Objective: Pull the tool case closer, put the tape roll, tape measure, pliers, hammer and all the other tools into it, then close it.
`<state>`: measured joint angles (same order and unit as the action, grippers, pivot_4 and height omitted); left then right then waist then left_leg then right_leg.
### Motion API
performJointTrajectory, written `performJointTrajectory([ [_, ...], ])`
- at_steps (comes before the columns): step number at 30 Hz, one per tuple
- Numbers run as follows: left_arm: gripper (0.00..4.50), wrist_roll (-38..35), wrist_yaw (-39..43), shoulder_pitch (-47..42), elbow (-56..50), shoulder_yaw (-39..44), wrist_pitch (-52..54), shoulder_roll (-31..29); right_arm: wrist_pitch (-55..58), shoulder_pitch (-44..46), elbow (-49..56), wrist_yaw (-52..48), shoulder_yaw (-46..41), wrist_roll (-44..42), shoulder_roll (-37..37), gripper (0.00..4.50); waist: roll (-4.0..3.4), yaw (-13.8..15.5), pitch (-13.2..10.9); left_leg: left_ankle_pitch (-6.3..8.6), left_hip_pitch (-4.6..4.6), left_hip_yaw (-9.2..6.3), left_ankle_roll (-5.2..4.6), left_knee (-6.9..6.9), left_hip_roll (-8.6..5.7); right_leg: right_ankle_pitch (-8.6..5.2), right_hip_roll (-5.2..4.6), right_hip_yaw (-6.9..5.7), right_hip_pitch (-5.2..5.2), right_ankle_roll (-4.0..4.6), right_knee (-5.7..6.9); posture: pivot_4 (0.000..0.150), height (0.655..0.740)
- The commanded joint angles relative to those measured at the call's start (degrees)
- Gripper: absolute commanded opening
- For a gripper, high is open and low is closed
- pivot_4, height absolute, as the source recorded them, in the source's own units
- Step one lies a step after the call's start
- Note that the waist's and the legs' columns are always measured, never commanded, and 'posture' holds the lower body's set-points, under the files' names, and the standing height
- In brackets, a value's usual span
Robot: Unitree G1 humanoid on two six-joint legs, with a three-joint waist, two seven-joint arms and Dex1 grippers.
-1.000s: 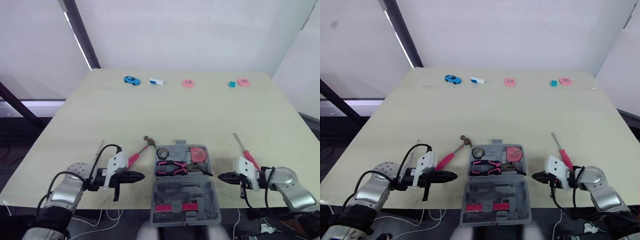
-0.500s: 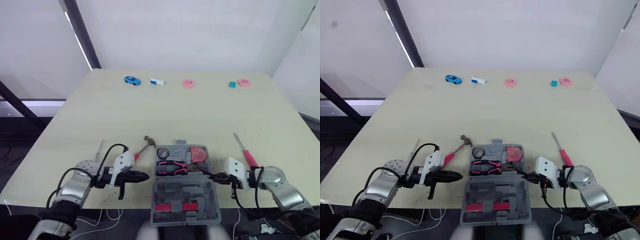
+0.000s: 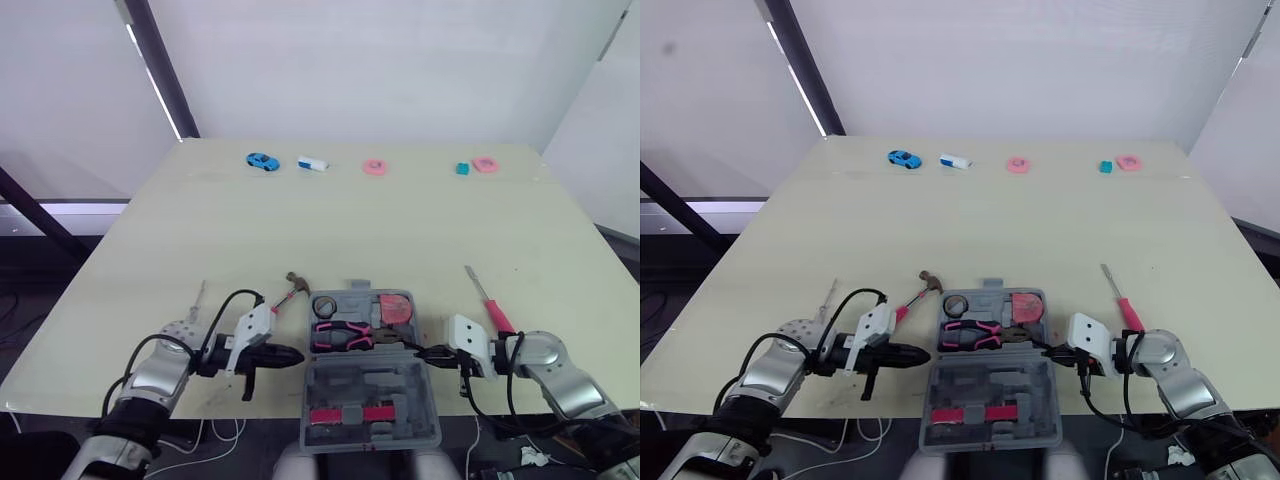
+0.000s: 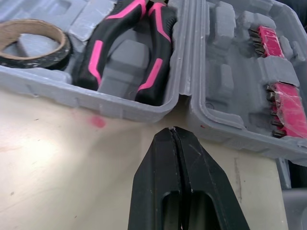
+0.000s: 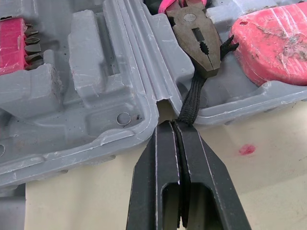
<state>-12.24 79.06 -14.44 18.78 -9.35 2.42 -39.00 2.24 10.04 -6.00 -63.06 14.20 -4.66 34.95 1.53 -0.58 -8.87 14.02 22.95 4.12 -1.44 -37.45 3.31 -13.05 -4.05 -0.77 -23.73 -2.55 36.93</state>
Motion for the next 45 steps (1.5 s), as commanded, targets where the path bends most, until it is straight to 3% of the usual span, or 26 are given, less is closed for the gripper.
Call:
performJointTrajectory([
  [1, 0.02, 0.35, 0.58, -0.6, 0.02, -0.53, -0.39, 0.26, -0.41, 0.42, 1.07, 0.04, 0.19, -0.24, -0.34, 0.0, 0.0, -0.01, 0.0, 0.0, 0.0, 0.0, 0.0, 0.0, 0.0, 0.0, 0.0, 0.0, 0.0, 0.0, 0.0, 0.15, 0.7395],
  [24, 0.02, 1.77, -0.49, -2.67, 2.65, -1.61, -1.75, 4.04, -1.28, 1.24, -0.77, 0.41, 0.39, 0.58, -1.3, 0.0, 0.0, 0.0, 0.0, 0.0, -0.04, -0.02, 0.0, -0.01, 0.0, 0.01, 0.01, 0.0, 0.05, -0.01, 0.03, 0.15, 0.7395],
  [45, 0.02, 5.63, -6.01, -11.99, 12.93, -1.27, -5.15, 8.19, -6.34, 7.4, -9.92, 5.22, -1.51, 1.64, -5.05, 0.0, 0.0, -0.01, 0.0, -0.01, 0.0, -0.05, -0.01, -0.42, 0.0, 0.06, 0.02, 0.02, 0.09, -0.09, 0.26, 0.15, 0.7395],
])
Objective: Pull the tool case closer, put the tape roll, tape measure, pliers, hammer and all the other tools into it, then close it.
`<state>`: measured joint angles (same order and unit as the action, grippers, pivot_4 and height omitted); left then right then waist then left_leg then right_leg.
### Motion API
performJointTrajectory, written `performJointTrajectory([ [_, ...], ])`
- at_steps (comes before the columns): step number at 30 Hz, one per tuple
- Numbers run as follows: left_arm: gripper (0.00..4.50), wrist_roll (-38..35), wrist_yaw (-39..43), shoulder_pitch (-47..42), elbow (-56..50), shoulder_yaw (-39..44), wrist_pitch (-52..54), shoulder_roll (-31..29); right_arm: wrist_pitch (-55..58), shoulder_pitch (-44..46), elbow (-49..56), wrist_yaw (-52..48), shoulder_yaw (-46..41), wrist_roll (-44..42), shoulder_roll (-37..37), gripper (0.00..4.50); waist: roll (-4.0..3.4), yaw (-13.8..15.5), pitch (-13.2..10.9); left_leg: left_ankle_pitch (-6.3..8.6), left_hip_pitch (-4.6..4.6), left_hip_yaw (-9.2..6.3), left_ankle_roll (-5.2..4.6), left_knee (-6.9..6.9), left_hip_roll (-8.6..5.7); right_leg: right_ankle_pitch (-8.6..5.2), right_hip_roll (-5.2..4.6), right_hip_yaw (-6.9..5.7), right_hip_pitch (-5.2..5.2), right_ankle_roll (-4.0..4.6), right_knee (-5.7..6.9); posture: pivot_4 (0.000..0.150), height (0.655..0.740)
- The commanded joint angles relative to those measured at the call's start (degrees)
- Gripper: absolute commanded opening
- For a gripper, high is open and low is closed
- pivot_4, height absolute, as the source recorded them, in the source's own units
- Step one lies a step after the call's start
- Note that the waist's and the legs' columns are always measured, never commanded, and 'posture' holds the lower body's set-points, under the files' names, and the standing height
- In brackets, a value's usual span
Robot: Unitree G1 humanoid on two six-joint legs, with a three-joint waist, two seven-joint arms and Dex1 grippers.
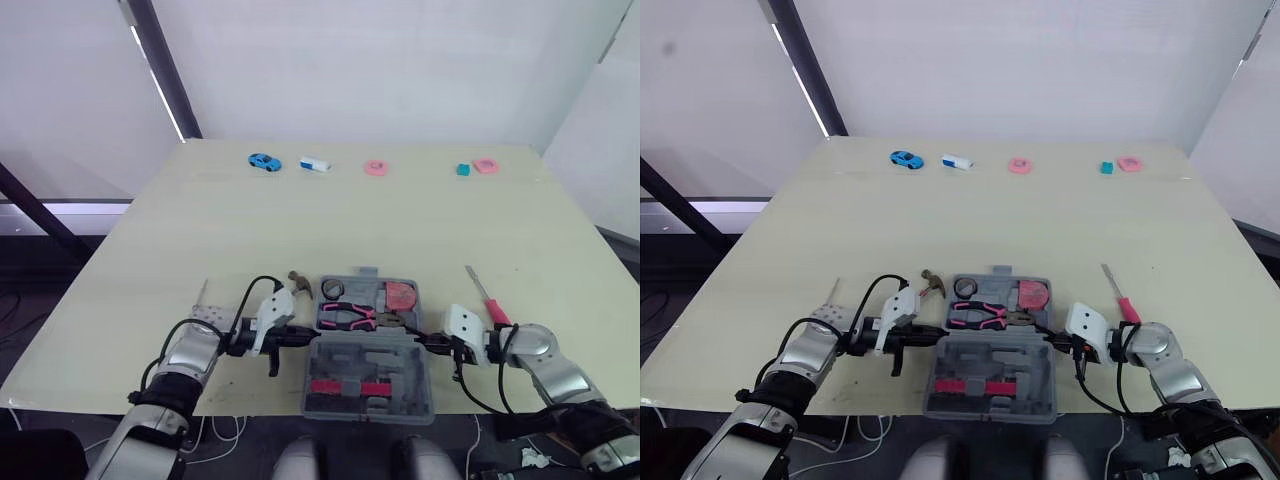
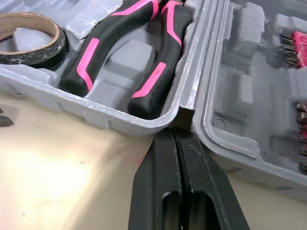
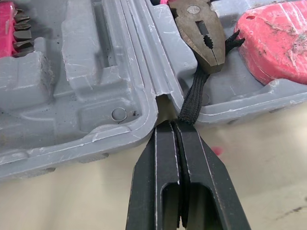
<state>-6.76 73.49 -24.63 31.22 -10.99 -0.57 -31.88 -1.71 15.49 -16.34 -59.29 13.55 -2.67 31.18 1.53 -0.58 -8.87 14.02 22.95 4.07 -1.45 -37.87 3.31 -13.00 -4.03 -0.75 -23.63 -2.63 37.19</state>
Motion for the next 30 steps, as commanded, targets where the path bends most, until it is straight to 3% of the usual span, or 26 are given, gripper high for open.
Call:
performJointTrajectory([
  [1, 0.02, 0.3, -0.59, -2.11, 1.04, 0.37, -2.48, 1.16, -2.61, 2.27, -0.01, 1.69, -0.88, -0.24, -1.58, 0.0, 0.0, -0.04, 0.0, 0.0, 0.0, 0.0, 0.0, -0.06, 0.0, 0.0, 0.0, 0.0, 0.0, 0.0, 0.06, 0.15, 0.7395],
  [19, 0.02, 1.36, -6.05, -6.3, 6.99, 2.35, -4.66, 2.5, -5.28, 6.19, -6.31, 3.71, -1.03, 1.66, -4.33, 0.0, 0.01, -0.14, -0.01, 0.0, -0.01, -0.04, 0.0, -0.46, 0.0, -0.08, 0.0, 0.05, -0.03, 0.12, 0.57, 0.15, 0.7395],
  [30, 0.02, 1.56, -4.53, -6.58, 6.99, 1.89, -4.37, 2.98, -6.24, 7.25, -8.11, 4.93, -1.48, 2.11, -4.87, 0.0, 0.01, -0.16, -0.02, 0.0, 0.0, -0.03, 0.0, -0.44, 0.0, -0.03, 0.0, 0.05, -0.03, 0.04, 0.54, 0.15, 0.7395],
])
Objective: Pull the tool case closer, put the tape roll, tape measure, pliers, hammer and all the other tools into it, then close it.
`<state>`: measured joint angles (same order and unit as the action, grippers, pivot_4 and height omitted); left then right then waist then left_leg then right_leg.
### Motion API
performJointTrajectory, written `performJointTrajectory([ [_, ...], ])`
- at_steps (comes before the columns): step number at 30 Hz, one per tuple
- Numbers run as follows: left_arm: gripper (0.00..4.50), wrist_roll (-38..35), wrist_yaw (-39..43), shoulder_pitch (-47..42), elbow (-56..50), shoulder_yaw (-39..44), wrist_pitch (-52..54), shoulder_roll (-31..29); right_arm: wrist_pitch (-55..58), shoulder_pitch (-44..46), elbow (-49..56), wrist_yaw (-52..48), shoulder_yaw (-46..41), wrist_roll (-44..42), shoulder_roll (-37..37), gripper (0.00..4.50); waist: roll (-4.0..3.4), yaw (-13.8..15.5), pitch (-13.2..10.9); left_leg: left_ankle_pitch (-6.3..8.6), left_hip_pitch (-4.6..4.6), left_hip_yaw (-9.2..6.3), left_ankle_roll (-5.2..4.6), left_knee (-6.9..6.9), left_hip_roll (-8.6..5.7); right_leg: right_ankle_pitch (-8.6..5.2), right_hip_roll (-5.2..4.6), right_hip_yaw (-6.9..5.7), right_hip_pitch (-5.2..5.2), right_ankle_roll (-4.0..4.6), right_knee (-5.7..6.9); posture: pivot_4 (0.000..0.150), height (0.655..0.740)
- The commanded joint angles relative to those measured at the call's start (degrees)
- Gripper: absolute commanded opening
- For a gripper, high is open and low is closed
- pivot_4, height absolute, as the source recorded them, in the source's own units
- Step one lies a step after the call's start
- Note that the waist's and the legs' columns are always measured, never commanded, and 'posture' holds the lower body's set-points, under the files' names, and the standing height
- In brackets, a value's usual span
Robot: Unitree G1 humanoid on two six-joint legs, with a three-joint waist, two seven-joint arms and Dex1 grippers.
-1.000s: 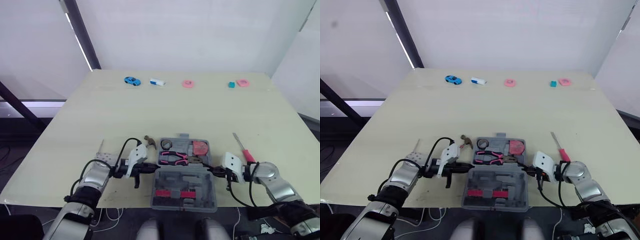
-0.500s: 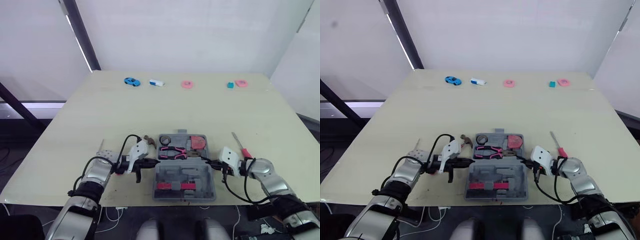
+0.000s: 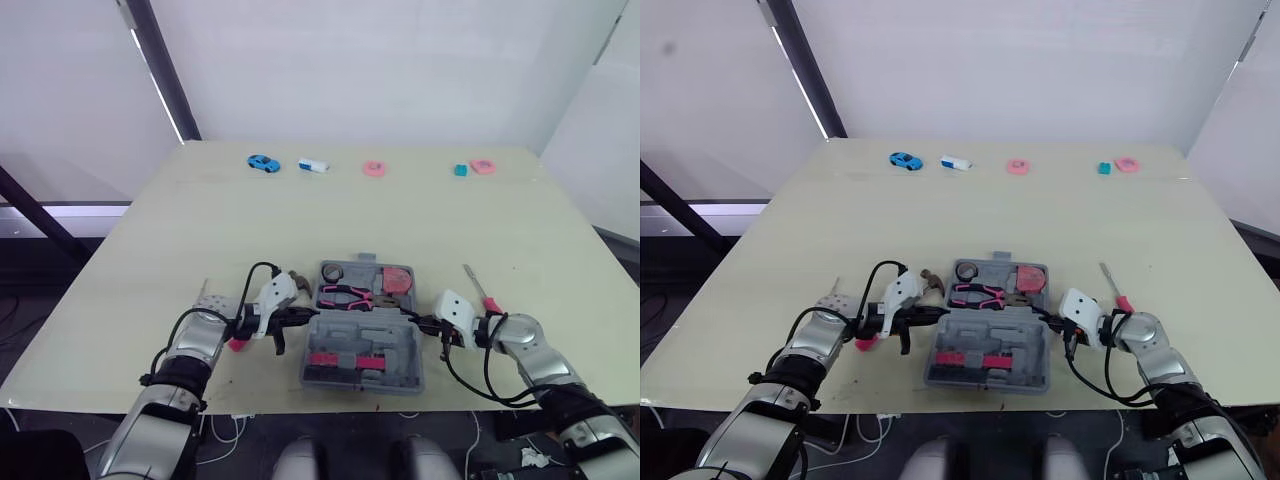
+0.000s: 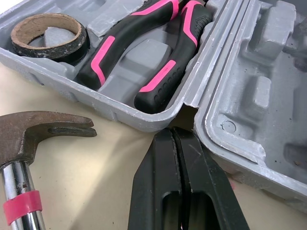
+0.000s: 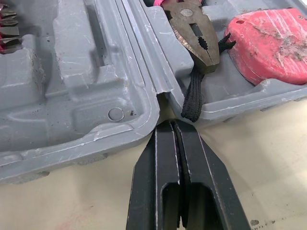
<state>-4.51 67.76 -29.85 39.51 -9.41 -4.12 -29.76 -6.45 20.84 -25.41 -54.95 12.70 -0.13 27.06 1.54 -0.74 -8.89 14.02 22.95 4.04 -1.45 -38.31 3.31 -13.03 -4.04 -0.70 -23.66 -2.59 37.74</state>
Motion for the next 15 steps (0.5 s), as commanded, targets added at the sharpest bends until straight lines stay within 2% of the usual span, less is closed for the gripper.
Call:
performJointTrajectory([
  [1, 0.02, -0.7, 1.31, -1.35, -1.39, 0.26, -0.73, 0.86, -1.58, 2.0, 0.8, 0.68, -0.63, -0.38, -0.82, 0.0, 0.0, -0.02, 0.0, 0.0, 0.0, 0.0, 0.0, 0.0, 0.0, 0.0, 0.0, 0.0, 0.0, 0.0, 0.0, 0.15, 0.7395],
  [15, 0.02, -0.86, 2.25, -0.47, -2.77, 0.18, 0.26, 0.68, -3.13, 4.45, -3.07, 1.57, -0.46, 0.48, -2.67, 0.0, 0.0, -0.08, -0.01, 0.0, 0.0, 0.0, 0.0, 0.01, 0.0, 0.0, 0.0, 0.01, -0.01, 0.01, -0.01, 0.15, 0.7395],
])
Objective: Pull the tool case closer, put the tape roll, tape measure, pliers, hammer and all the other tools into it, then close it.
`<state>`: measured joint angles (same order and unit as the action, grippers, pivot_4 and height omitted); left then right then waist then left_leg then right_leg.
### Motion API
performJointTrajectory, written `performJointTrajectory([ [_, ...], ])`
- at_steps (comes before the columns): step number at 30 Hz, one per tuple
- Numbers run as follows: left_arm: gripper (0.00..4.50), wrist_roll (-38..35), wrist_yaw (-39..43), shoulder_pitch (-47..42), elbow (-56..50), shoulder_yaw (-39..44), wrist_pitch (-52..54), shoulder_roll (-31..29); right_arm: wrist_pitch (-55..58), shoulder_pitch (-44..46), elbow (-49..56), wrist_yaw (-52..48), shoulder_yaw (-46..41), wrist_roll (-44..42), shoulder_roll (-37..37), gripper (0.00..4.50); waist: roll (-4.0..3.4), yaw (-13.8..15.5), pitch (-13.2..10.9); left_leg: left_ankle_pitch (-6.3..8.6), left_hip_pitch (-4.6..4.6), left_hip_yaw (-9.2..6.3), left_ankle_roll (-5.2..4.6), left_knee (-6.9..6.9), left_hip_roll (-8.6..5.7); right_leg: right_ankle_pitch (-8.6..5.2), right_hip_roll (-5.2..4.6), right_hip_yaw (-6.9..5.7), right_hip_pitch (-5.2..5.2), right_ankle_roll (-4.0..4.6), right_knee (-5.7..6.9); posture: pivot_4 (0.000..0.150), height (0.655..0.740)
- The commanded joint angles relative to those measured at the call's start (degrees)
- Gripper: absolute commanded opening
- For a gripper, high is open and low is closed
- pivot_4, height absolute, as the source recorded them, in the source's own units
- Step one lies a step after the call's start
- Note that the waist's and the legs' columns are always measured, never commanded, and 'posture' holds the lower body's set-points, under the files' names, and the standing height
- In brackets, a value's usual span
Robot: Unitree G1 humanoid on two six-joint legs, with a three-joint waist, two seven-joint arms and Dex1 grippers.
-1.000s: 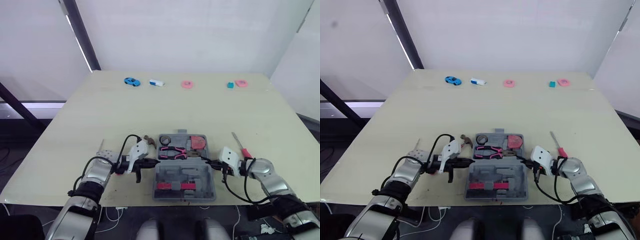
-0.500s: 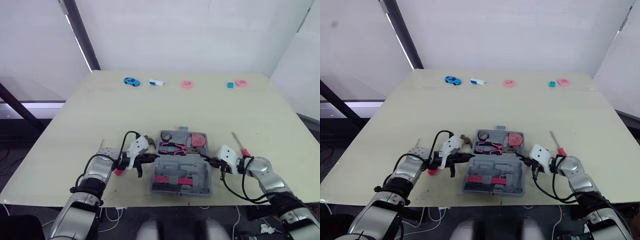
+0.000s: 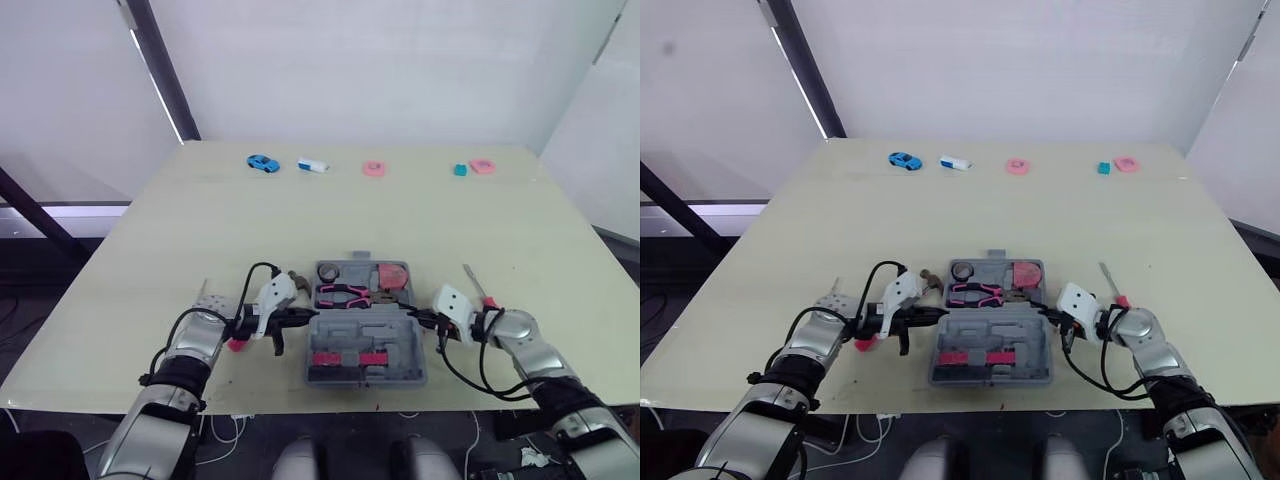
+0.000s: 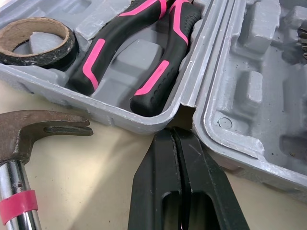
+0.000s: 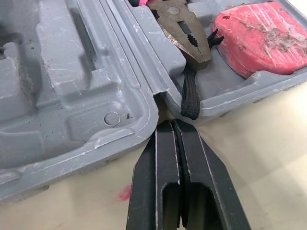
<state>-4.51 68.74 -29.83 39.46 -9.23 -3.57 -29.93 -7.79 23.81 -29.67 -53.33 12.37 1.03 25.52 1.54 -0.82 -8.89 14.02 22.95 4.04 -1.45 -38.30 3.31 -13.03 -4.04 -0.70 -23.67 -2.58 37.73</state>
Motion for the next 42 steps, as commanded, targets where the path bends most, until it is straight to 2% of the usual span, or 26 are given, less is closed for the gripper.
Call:
performJointTrajectory([
  [1, 0.02, -0.84, 1.3, -0.44, -2.78, 0.01, -0.24, 0.83, -1.87, 1.51, 1.02, -0.09, -0.12, -0.63, -1.16, 0.0, 0.0, 0.0, 0.0, 0.0, 0.0, 0.0, 0.0, 0.0, 0.0, 0.0, 0.0, 0.0, 0.0, 0.0, 0.0, 0.15, 0.7395],
  [42, 0.02, -1.02, 2.44, 0.33, -3.36, 0.19, -0.11, 0.66, -1.87, 1.77, -0.22, -1.55, -0.06, 0.21, -1.88, 0.0, 0.0, -0.06, 0.0, 0.0, 0.0, 0.0, 0.0, 0.06, 0.0, -0.11, 0.0, 0.01, -0.01, 0.18, -0.03, 0.15, 0.7395],
])
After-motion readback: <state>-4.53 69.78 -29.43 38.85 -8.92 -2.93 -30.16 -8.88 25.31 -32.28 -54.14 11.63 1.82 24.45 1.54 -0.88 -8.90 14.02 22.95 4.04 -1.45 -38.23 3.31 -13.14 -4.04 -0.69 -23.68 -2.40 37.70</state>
